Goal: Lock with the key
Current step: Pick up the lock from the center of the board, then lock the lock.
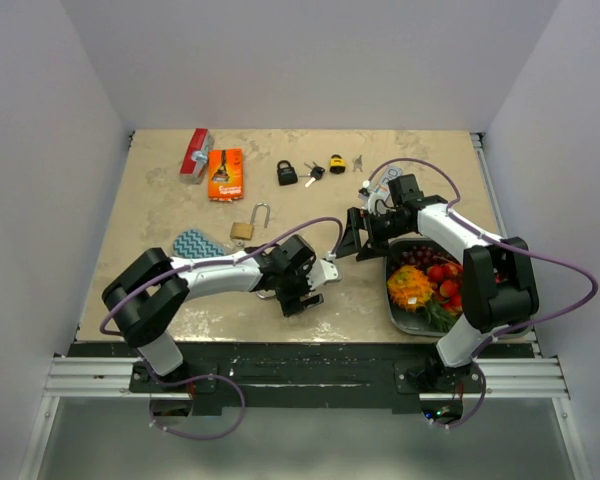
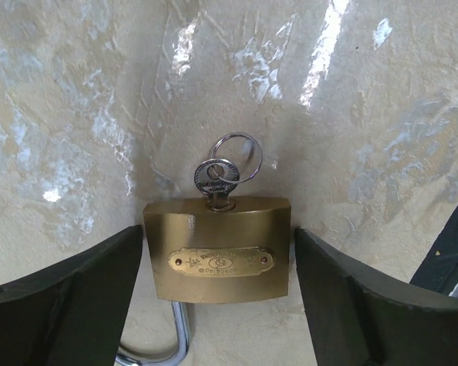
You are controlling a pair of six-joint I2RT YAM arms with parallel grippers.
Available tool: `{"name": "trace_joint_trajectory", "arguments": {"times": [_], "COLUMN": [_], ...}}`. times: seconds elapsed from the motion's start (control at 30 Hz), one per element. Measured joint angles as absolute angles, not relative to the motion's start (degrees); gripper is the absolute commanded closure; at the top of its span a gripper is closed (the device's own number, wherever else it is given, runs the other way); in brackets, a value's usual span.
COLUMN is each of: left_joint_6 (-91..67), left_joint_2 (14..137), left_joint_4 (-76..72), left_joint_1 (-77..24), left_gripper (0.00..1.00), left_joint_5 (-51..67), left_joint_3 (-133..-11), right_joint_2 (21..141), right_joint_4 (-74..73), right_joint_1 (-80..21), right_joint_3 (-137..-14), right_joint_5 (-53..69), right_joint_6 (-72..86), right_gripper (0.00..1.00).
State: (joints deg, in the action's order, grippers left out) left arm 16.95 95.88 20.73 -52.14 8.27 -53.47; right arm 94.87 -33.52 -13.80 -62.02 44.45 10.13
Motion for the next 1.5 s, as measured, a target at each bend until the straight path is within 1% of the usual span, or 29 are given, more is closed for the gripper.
{"name": "trace_joint_trajectory", "arguments": {"times": [0.07,0.27,0.33,0.37,0.4,0.47,0.5,0.53,0.57,0.63,0.67,0.77,0.93,1.17,1.3,1.5], "left_joint_6": [16.7,16.1,16.0,16.0,15.9,15.7,15.7,15.7,15.7,15.7,15.7,16.2,18.1,20.3,21.0,21.2], "left_joint_2": [95.8,95.6,95.6,95.6,95.6,95.6,95.6,95.5,95.5,95.4,95.4,95.1,95.0,94.1,93.8,93.8], "left_joint_4": [21.2,22.3,22.3,22.3,22.4,22.7,22.8,22.9,22.9,22.8,22.8,23.1,25.7,26.0,26.2,26.3], "left_joint_1": [-52.1,-52.1,-52.1,-52.1,-52.1,-52.1,-52.1,-52.2,-52.2,-52.2,-52.2,-52.6,-53.0,-53.9,-54.6,-54.8], "left_gripper": [0.1,0.09,0.13,0.18,0.29,0.4,0.52,0.58,0.71,0.82,0.9,1.0,1.0,1.0,1.0,1.0], "left_joint_5": [8.2,7.3,7.2,7.2,7.2,7.1,7.0,7.0,6.9,6.8,6.7,5.6,2.7,2.3,2.9,4.0], "left_joint_3": [-53.5,-53.5,-53.5,-53.5,-53.5,-53.5,-53.5,-53.5,-53.5,-53.5,-53.5,-53.6,-55.7,-60.6,-63.8,-67.8], "right_joint_2": [94.9,94.9,94.9,94.9,94.9,94.9,94.9,94.9,94.9,94.9,94.9,94.9,94.9,96.0,96.4,97.7], "right_joint_4": [-33.5,-33.3,-33.1,-33.0,-33.0,-32.8,-32.7,-32.4,-31.9,-31.2,-30.6,-28.5,-25.1,-21.5,-19.6,-15.6], "right_joint_1": [-13.8,-13.8,-13.8,-13.8,-13.8,-13.8,-13.8,-13.8,-13.8,-13.8,-13.8,-13.8,-14.1,-15.1,-17.4,-20.4], "right_joint_3": [-62.0,-62.0,-61.8,-61.8,-61.7,-61.7,-61.7,-61.6,-61.3,-60.7,-60.1,-57.5,-54.1,-52.7,-51.1,-50.8], "right_joint_5": [44.5,44.5,44.5,44.5,44.6,44.6,44.6,44.6,44.7,45.0,45.6,46.9,50.3,53.7,55.4,58.4], "right_joint_6": [10.1,10.5,10.6,10.6,10.7,10.9,11.0,11.2,11.5,11.9,12.2,13.6,15.7,16.9,17.1,19.2], "right_gripper": [0.01,0.01,0.01,0.01,0.01,0.01,0.01,0.01,0.01,0.01,0.01,0.01,0.01,0.01,0.02,0.14]}}
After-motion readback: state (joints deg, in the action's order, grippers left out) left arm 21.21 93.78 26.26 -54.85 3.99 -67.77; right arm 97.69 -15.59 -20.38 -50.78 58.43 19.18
